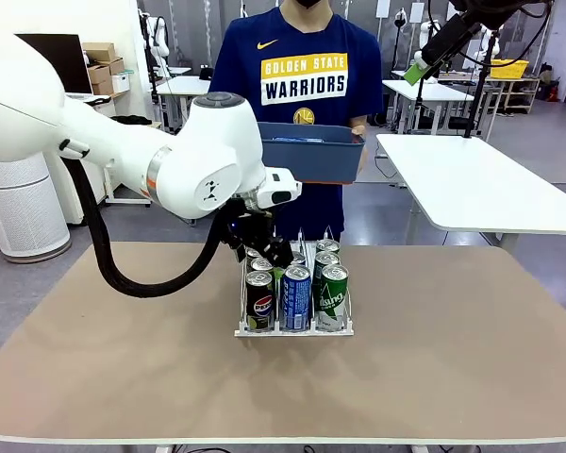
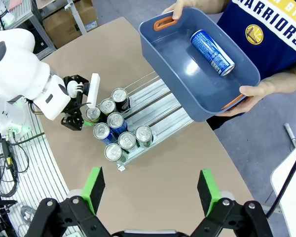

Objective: Fill the beverage cans into the dispenser.
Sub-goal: Place the picked Pepsi coke in the line of the Automatic Can Dispenser with the same cans, then pick up the Ionic drink handed by the human.

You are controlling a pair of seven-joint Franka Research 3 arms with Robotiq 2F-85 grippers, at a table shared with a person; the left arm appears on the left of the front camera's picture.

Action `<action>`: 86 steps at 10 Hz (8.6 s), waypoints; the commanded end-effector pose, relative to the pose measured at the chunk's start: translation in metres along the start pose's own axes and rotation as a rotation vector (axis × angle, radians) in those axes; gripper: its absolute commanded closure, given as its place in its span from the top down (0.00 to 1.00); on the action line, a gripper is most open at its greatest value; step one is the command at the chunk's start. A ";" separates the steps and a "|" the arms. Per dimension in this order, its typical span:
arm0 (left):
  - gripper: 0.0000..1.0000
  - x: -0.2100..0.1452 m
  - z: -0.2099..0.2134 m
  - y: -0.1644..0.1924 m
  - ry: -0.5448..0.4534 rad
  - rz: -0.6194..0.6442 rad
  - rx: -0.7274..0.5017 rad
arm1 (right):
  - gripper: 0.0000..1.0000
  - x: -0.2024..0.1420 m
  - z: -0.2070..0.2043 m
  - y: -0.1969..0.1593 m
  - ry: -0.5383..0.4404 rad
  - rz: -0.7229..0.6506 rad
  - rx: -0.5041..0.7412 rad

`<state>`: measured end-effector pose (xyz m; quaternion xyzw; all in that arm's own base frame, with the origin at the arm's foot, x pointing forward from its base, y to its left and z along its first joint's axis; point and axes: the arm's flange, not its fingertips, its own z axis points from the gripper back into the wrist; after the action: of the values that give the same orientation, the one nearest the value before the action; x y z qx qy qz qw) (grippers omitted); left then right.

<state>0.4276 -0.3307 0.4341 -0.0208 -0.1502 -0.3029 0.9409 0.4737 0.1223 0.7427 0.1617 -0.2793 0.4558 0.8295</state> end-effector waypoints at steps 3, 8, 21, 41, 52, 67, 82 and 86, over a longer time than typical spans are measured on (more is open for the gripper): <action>1.00 0.004 -0.021 0.003 0.024 0.010 -0.017 | 1.00 -0.001 0.000 0.000 -0.013 0.010 0.005; 1.00 -0.009 0.005 0.019 -0.019 -0.075 -0.063 | 1.00 -0.001 0.000 0.000 -0.013 0.010 0.005; 1.00 -0.061 0.297 0.173 -0.381 -0.327 -0.093 | 1.00 -0.001 0.000 0.000 -0.013 0.010 0.005; 1.00 -0.058 0.317 0.170 -0.385 -0.313 -0.051 | 1.00 -0.001 0.000 0.000 -0.013 0.010 0.005; 1.00 -0.051 0.314 0.169 -0.395 -0.330 -0.030 | 1.00 -0.001 0.000 0.000 -0.013 0.010 0.005; 1.00 -0.004 0.278 0.203 -0.515 -0.419 0.012 | 1.00 -0.001 0.000 0.000 -0.013 0.010 0.005; 1.00 -0.001 0.261 0.204 -0.458 -0.333 0.046 | 1.00 -0.001 0.000 0.000 -0.013 0.010 0.005; 1.00 -0.010 0.265 0.193 -0.465 -0.321 0.040 | 1.00 -0.001 0.000 0.000 -0.013 0.010 0.005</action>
<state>0.4667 -0.1360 0.7019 -0.0565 -0.3679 -0.4360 0.8194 0.4738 0.1221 0.7430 0.1616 -0.2796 0.4557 0.8295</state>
